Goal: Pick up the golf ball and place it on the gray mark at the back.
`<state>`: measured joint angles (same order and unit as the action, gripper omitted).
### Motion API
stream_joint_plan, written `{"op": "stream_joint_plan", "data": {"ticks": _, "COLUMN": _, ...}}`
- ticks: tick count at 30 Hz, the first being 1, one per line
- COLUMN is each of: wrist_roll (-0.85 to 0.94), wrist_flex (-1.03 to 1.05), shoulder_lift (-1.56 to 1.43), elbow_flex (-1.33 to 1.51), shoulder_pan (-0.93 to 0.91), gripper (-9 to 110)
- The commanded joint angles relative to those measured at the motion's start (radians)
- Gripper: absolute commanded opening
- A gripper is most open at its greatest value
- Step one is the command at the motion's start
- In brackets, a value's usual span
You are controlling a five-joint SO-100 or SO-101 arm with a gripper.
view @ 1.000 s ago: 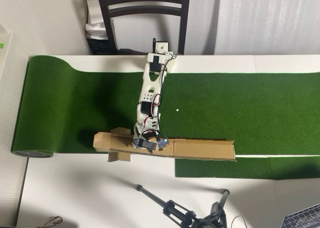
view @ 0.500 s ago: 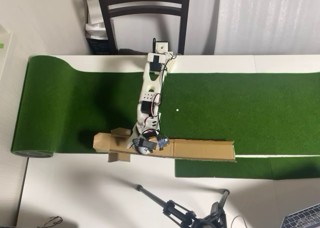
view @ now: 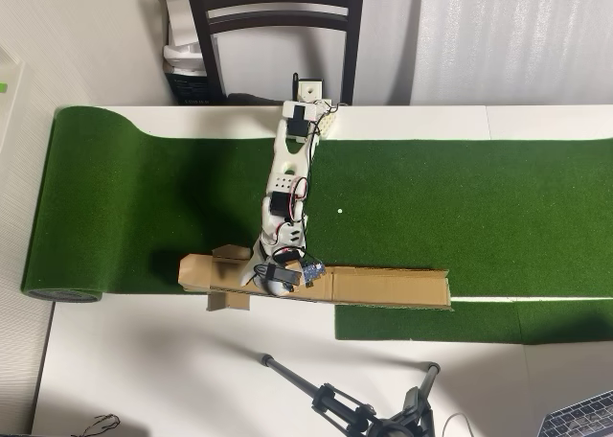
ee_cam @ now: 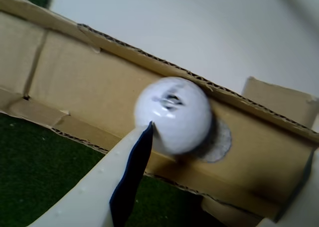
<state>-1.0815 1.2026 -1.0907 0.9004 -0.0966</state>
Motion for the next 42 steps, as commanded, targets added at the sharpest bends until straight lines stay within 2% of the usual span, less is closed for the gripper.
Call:
{"op": "stream_joint_plan", "data": {"ticks": 1, "wrist_roll": -0.002, "wrist_flex": 0.008, "shoulder_lift": -0.301, "elbow_flex": -0.097, "shoulder_pan": 0.072, "gripper": 50}}
{"op": "stream_joint_plan", "data": {"ticks": 9, "wrist_roll": -0.006, "wrist_flex": 0.009, "shoulder_lift": -0.492, "elbow_flex": -0.094, "shoulder_pan": 0.132, "gripper": 50}}
{"op": "stream_joint_plan", "data": {"ticks": 20, "wrist_roll": 0.0, "wrist_flex": 0.055, "shoulder_lift": -0.701, "elbow_flex": -0.091, "shoulder_pan": 0.121, "gripper": 50}}
{"op": "stream_joint_plan", "data": {"ticks": 28, "wrist_roll": -0.006, "wrist_flex": 0.33, "shoulder_lift": -0.876, "elbow_flex": -0.091, "shoulder_pan": 0.025, "gripper": 50}}
{"op": "stream_joint_plan", "data": {"ticks": 32, "wrist_roll": -0.006, "wrist_flex": 0.368, "shoulder_lift": -0.957, "elbow_flex": -0.074, "shoulder_pan": 0.025, "gripper": 50}}
{"op": "stream_joint_plan", "data": {"ticks": 37, "wrist_roll": -0.005, "wrist_flex": 0.377, "shoulder_lift": -1.124, "elbow_flex": 0.037, "shoulder_pan": 0.021, "gripper": 50}}
{"op": "stream_joint_plan", "data": {"ticks": 42, "wrist_roll": -0.008, "wrist_flex": 0.374, "shoulder_lift": -1.37, "elbow_flex": 0.313, "shoulder_pan": 0.021, "gripper": 50}}
